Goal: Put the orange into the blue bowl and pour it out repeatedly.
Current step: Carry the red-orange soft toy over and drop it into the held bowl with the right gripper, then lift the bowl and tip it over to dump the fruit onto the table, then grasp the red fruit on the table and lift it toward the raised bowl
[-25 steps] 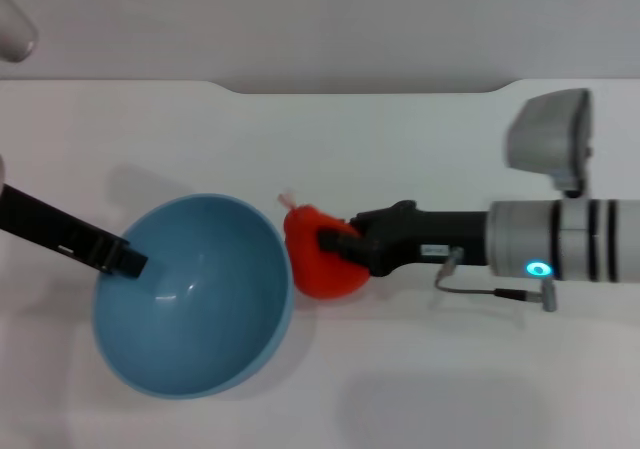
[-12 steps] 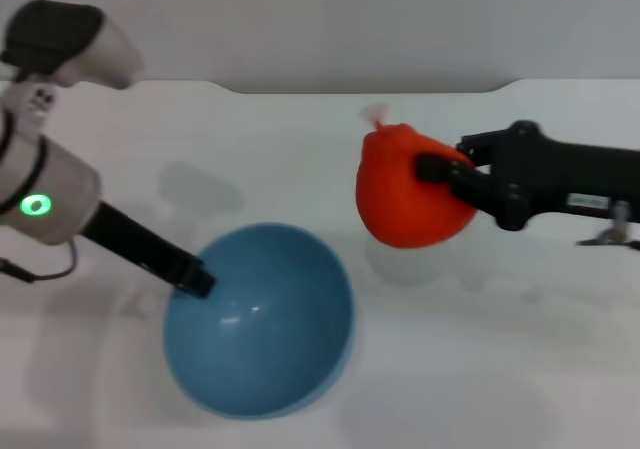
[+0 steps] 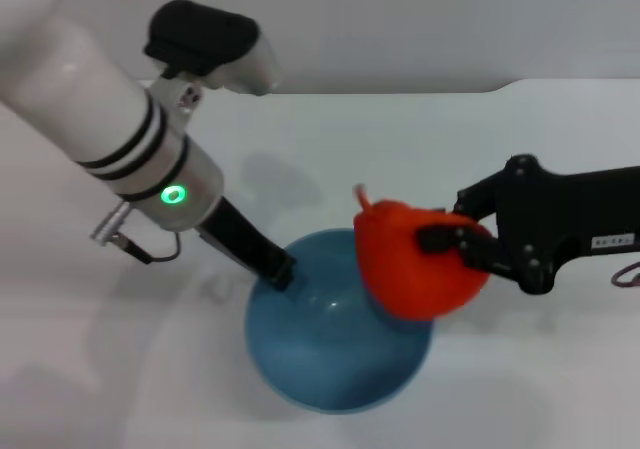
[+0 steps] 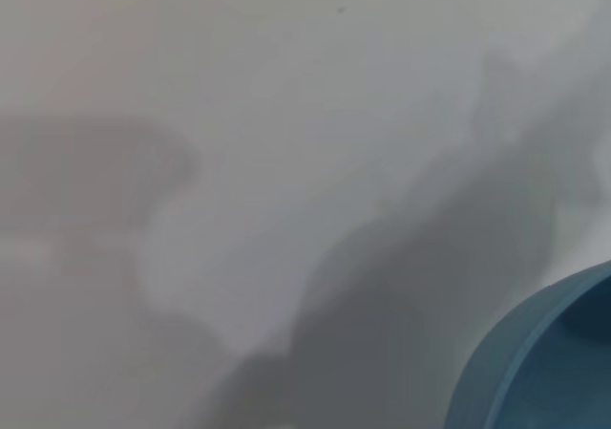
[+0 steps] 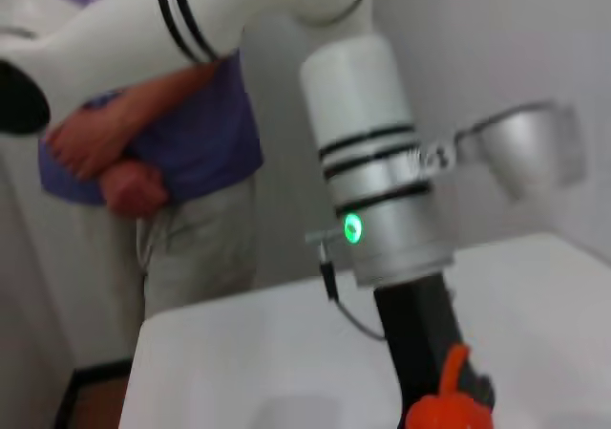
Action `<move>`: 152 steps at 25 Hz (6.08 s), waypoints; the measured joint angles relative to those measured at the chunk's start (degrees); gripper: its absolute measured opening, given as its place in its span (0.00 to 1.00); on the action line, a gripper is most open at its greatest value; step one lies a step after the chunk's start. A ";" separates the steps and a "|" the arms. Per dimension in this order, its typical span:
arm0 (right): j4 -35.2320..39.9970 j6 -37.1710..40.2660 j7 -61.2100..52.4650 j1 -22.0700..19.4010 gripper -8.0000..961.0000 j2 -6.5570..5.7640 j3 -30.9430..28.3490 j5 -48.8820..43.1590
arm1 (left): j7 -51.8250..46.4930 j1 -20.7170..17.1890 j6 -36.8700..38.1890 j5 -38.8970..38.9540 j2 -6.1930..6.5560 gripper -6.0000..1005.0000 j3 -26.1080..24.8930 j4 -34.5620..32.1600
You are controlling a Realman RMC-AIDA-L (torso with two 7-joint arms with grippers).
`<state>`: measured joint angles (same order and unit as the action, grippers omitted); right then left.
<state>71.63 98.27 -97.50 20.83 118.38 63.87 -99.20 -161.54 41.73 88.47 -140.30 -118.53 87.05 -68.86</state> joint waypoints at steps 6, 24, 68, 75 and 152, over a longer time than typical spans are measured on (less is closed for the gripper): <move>0.10 -1.42 -2.25 1.50 0.04 0.29 2.47 -4.67 | -1.34 1.98 -1.24 3.27 -0.21 0.01 3.07 -0.10; 6.92 -2.15 -17.52 1.79 0.49 0.28 -7.62 -10.35 | -0.64 0.86 -10.71 1.51 0.26 0.01 2.86 0.28; 2.88 5.02 -29.24 -2.88 0.57 0.01 -30.21 -27.81 | 65.36 -26.88 -131.41 2.40 -0.56 0.00 58.44 9.68; 1.80 4.62 -29.24 -2.18 0.57 0.00 -29.52 -29.75 | 69.12 -25.15 -134.65 7.02 -0.56 0.01 60.51 11.69; -22.95 -31.37 -19.12 11.29 0.28 0.59 21.94 -14.99 | 3.88 -13.78 8.16 -3.79 0.67 0.01 -18.11 -20.37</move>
<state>48.68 66.90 -116.62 32.13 118.97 85.81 -114.19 -157.67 27.95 96.63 -144.09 -117.86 68.94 -89.23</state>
